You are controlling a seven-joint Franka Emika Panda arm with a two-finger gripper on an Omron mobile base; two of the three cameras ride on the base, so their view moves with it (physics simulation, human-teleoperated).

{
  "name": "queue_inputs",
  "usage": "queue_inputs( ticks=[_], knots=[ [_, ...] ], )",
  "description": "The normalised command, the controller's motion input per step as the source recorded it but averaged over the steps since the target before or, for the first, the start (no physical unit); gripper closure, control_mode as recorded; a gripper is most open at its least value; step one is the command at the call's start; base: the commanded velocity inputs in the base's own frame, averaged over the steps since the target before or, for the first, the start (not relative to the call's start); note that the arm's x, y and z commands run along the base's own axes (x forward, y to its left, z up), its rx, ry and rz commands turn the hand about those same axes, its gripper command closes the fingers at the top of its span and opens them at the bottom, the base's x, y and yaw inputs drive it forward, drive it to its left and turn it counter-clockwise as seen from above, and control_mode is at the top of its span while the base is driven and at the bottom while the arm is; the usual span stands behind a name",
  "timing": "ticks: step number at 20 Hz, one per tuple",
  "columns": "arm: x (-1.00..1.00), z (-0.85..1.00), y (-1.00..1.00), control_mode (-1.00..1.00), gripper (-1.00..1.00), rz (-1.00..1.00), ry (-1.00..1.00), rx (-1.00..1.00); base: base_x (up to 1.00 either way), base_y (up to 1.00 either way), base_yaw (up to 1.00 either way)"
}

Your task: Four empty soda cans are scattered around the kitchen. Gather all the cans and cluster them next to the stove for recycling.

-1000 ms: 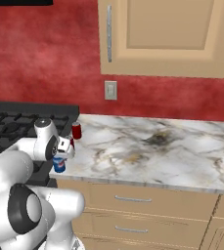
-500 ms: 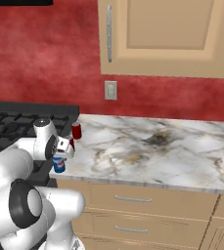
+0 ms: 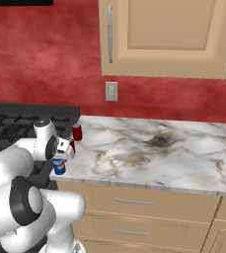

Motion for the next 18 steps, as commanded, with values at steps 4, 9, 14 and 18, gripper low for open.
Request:
queue_inputs(
  ticks=[4, 9, 14, 18],
  knots=[
    [0.00, -0.06, 0.00, -1.00, -1.00, 0.00, 0.00, 0.00, 0.00, 0.00, 0.00],
    [0.00, 0.00, 0.00, -1.00, -1.00, 0.00, 0.00, 0.00, 0.00, 0.00, 0.00],
    [0.00, 0.00, 0.00, -1.00, -1.00, 0.00, 0.00, 0.00, 0.00, 0.00, 0.00],
    [-0.03, 0.00, -0.05, -1.00, -1.00, 0.00, 0.00, 0.00, 0.00, 0.00, 0.00]
  ],
)
